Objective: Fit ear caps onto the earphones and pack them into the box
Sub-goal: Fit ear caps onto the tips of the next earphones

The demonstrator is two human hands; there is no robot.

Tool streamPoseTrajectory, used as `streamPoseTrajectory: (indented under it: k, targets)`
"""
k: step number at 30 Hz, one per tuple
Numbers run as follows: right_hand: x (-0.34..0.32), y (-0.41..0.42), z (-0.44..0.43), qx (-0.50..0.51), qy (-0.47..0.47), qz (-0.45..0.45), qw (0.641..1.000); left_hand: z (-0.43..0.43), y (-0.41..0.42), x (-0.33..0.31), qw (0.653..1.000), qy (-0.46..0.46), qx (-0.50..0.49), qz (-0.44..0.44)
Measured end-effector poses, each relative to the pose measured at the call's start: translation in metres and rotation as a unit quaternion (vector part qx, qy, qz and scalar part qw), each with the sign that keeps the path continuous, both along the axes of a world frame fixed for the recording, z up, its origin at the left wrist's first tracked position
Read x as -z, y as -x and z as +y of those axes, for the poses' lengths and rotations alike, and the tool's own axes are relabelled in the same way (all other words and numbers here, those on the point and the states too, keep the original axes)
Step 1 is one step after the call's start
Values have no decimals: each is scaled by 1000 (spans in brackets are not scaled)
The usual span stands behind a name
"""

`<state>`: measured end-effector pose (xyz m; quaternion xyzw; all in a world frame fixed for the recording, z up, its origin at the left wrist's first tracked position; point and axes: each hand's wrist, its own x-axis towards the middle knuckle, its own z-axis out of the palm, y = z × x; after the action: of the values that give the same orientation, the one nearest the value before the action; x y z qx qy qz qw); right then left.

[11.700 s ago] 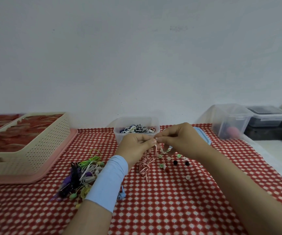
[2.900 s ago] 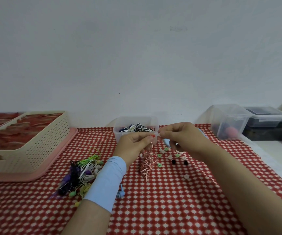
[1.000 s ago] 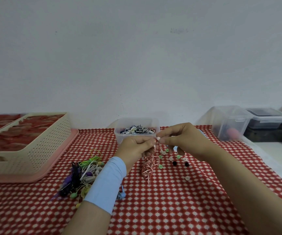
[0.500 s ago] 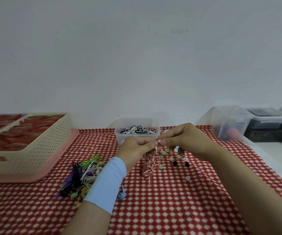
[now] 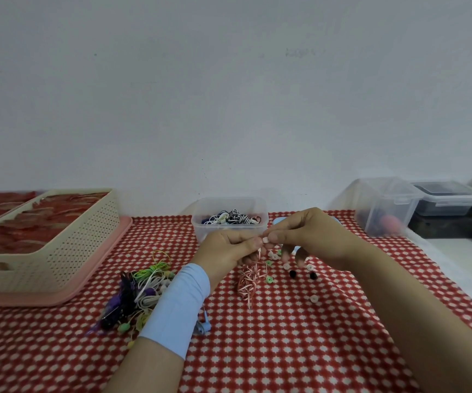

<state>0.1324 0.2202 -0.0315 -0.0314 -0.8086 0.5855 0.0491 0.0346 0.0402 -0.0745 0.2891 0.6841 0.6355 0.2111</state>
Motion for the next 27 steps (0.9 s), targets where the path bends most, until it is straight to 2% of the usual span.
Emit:
streamPoseTrajectory:
  k: [9, 17, 23, 27]
  targets:
    - [3, 0, -4, -4, 22, -20, 1000, -1, -1, 1, 1000, -2, 8, 9]
    - [4, 0, -5, 13, 51, -43, 998, -1, -1, -1, 997, 22, 0, 80]
    - [2, 0, -7, 5, 60, -13, 998, 4, -7, 0, 998, -55, 9, -8]
    - [7, -1, -13, 24, 73, 31, 997, 7, -9, 2, 997, -79, -6, -25]
